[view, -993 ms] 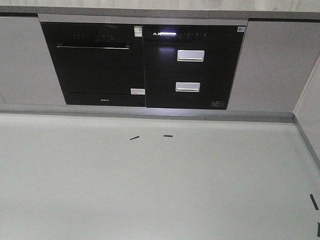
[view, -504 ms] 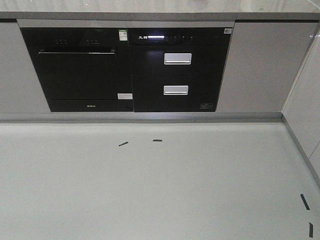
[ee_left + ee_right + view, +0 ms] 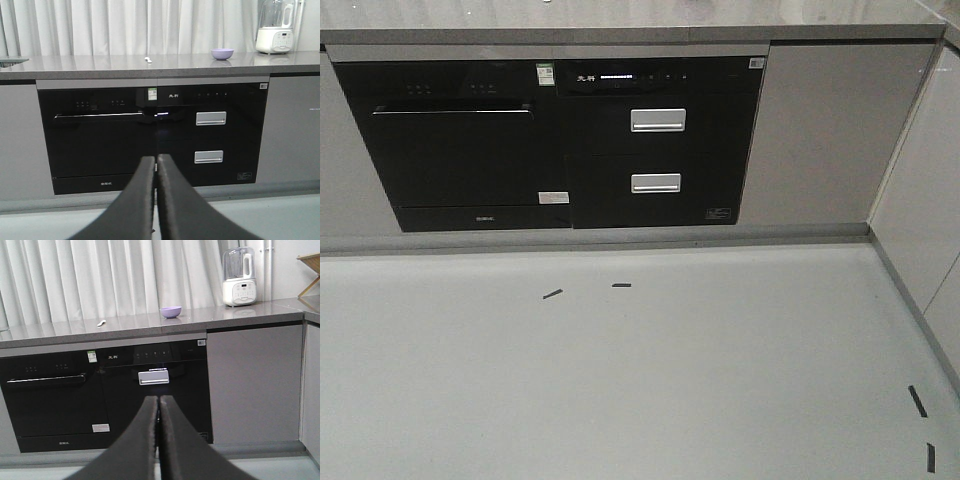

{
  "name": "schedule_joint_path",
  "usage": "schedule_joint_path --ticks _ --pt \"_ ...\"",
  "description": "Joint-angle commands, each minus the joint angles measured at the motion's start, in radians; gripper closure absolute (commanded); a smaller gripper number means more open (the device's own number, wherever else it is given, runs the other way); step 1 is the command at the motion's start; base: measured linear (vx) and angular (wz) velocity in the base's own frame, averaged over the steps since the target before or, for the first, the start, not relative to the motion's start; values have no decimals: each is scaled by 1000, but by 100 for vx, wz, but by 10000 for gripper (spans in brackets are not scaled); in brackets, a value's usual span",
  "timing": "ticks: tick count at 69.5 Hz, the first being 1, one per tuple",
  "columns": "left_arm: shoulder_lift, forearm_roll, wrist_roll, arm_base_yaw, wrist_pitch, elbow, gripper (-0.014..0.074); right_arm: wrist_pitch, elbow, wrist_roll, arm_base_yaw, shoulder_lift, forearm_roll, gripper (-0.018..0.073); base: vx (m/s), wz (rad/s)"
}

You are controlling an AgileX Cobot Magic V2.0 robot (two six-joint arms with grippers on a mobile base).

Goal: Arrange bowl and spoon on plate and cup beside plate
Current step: 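Drive the base toward the counter with the spoon and bowl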

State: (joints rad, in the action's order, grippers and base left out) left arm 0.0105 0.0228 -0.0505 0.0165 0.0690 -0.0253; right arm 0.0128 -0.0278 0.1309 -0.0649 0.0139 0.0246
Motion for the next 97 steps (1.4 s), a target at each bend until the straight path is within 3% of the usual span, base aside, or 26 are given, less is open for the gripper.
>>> schedule_joint_path --ticks 1,97 --pt "14 8 -6 -1 -69 7 603 75 -4 -3 2 7 6 565 0 1" --pt "14 8 -6 -1 -69 7 603 75 -4 -3 2 7 6 565 9 -1"
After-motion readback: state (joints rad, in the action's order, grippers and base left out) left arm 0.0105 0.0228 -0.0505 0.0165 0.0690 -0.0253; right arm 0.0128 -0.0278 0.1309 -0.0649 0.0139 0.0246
